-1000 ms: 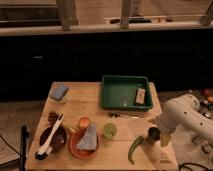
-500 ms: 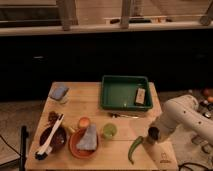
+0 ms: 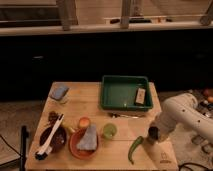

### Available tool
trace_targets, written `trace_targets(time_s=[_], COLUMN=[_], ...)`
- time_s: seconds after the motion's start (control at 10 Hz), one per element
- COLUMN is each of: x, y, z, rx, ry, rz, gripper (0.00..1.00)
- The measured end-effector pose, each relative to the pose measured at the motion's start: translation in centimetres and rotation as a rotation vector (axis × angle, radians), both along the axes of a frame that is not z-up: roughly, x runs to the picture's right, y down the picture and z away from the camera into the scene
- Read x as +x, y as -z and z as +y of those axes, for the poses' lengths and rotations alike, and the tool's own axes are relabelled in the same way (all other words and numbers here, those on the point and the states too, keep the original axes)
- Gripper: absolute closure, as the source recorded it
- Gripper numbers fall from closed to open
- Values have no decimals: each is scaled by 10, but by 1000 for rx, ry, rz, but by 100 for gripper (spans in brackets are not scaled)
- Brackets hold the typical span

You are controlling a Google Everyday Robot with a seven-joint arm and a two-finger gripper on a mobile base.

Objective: Stack cups into tray

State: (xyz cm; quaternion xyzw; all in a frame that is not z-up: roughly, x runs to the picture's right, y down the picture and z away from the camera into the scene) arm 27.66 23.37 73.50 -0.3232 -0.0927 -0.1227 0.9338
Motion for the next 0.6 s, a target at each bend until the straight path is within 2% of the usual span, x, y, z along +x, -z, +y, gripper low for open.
trace_targets(time_s=[0.6], x=[-9], y=[27], z=[-26], rx=[57], ry=[33], rz=[-14], gripper=[100])
